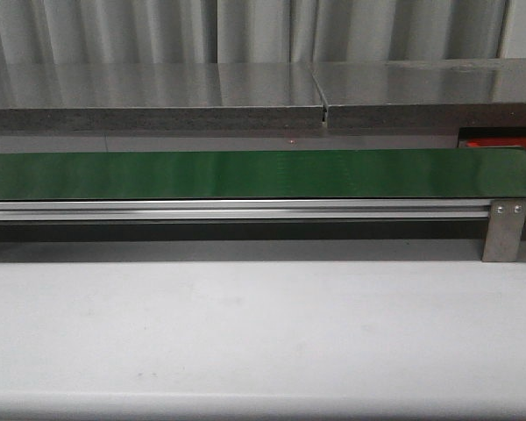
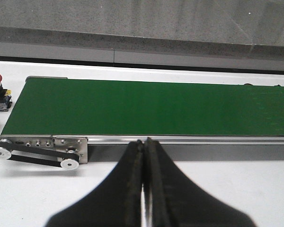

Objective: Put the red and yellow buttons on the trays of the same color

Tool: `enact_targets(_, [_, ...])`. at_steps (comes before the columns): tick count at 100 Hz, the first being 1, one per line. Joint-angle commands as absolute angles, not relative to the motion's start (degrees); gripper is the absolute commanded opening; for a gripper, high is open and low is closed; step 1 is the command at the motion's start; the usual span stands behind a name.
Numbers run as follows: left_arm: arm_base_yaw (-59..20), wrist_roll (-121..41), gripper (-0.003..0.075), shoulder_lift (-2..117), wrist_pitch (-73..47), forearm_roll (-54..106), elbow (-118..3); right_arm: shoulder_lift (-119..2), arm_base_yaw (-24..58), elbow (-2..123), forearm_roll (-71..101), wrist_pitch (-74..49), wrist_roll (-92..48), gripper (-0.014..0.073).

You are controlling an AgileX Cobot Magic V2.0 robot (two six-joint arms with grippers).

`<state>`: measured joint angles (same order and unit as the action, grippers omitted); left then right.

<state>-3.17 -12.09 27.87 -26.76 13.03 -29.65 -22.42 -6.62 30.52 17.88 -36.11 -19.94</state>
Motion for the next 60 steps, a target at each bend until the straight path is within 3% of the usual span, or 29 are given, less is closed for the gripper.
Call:
enact_targets(1, [-3.6, -11.9, -0.0019, 28.2, -22.4, 14.1, -31.3, -22.4, -6.6, 31.7, 18.6, -32.1, -20.6, -0.0118])
enact_targets(45, [-3.6, -11.9, -0.0005, 28.2, -21.5, 14.1, -31.3, -22.4, -6.6, 31.7, 18.6, -32.1, -20.6, -0.0118])
enact_targets(52, [-3.6, -11.9, 0.0064, 28.2, -21.6, 14.1, -31.3, -22.4, -6.6, 31.7, 18.6, -32.1, -20.6, -0.0118])
enact_targets(60, [-3.6, -11.9, 0.0218, 28.2, -21.7, 14.1, -31.3, -22.4, -6.6, 31.7, 18.6, -32.1, -20.6, -0.0118])
